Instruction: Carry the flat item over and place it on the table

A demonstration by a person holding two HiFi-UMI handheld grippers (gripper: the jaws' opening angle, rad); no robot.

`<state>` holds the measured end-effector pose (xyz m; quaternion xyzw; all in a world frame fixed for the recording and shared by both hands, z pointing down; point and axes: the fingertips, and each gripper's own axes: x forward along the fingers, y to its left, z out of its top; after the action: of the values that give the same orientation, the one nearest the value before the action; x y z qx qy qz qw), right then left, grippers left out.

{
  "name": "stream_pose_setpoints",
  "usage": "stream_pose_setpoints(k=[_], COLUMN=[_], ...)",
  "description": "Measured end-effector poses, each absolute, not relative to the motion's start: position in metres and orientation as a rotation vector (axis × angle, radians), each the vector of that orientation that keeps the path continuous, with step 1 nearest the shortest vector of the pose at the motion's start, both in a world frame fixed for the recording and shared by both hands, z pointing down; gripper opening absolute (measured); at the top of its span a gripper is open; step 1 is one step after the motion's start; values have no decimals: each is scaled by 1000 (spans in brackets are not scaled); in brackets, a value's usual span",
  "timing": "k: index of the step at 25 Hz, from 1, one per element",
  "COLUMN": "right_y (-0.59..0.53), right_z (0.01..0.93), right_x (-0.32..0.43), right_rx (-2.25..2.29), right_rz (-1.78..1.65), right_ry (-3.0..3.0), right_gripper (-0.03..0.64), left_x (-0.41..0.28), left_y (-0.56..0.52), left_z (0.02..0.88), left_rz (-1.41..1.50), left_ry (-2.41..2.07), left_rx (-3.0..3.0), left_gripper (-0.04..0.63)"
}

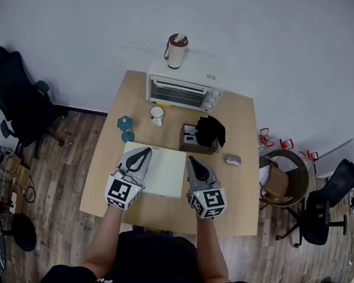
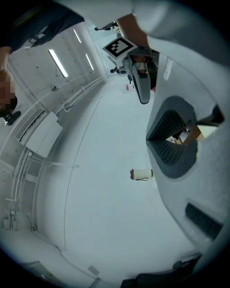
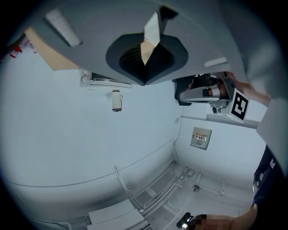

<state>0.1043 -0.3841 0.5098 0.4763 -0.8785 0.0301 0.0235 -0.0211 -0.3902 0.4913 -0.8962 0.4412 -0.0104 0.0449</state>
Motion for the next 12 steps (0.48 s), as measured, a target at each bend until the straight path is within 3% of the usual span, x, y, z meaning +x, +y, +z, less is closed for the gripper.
stream_pose_setpoints(k=[12], right_y=[-380], right_z=[508], right_x=[104], right_rx=[1446], right_rz=[149], right_ry=[-2771], right_gripper=[9], left_x=[-24], left_y=[-388], left_z=[495], left_rz=[-1], left_ry=[1365], left_rx=[-2789], left_gripper=[2])
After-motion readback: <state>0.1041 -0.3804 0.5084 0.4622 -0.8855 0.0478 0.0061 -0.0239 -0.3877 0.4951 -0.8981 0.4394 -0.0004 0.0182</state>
